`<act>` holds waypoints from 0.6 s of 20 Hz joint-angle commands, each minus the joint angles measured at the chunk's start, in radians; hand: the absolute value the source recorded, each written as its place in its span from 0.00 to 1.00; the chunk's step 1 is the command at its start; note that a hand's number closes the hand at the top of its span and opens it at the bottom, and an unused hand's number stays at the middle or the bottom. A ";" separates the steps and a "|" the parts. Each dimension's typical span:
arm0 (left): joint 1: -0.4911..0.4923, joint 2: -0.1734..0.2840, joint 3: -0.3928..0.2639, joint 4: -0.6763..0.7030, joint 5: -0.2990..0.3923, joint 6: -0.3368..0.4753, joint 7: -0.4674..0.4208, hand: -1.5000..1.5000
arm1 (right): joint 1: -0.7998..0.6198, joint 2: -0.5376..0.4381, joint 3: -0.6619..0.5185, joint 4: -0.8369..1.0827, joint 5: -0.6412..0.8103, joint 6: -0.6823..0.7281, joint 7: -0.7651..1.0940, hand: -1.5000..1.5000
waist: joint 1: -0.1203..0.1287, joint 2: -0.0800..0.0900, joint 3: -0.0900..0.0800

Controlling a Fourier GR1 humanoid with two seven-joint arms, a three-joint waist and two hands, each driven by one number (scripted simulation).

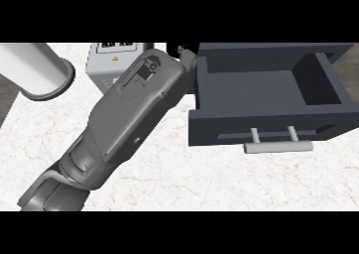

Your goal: Pick up the can, place it into the drawer and close the drawer

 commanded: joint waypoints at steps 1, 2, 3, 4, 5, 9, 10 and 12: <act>-0.078 0.000 -0.013 0.139 0.068 0.010 -0.051 1.00 | 0.013 -0.012 -0.017 -0.041 -0.026 0.002 0.023 0.00 | -0.022 0.005 0.000; -0.070 0.000 -0.042 0.098 0.084 0.006 -0.023 1.00 | -0.005 -0.024 -0.031 0.027 -0.033 0.012 0.009 0.00 | -0.003 0.000 0.000; -0.065 0.000 -0.073 0.119 0.146 0.028 -0.082 1.00 | -0.045 -0.004 0.017 0.031 0.044 0.017 -0.015 0.00 | -0.019 0.006 0.001; -0.113 0.000 -0.047 0.153 0.136 0.025 -0.057 1.00 | -0.005 0.019 0.035 -0.025 0.029 0.001 0.001 0.00 | -0.016 0.004 0.000; -0.092 0.000 -0.089 0.139 0.149 0.049 -0.063 1.00 | -0.060 -0.039 -0.004 0.062 0.014 0.008 0.000 0.00 | -0.008 0.002 0.001; -0.112 0.000 -0.123 0.216 0.201 0.031 -0.108 1.00 | -0.024 0.019 0.047 -0.008 0.051 -0.001 -0.001 0.00 | -0.020 0.006 0.001; -0.113 0.000 -0.129 0.226 0.191 0.030 -0.114 1.00 | -0.012 0.020 0.046 -0.009 0.045 -0.019 0.009 0.00 | -0.013 0.004 0.000; -0.127 0.000 -0.179 0.240 0.257 0.074 -0.127 1.00 | -0.012 -0.013 0.014 -0.012 -0.027 0.010 0.030 0.00 | -0.052 0.010 0.001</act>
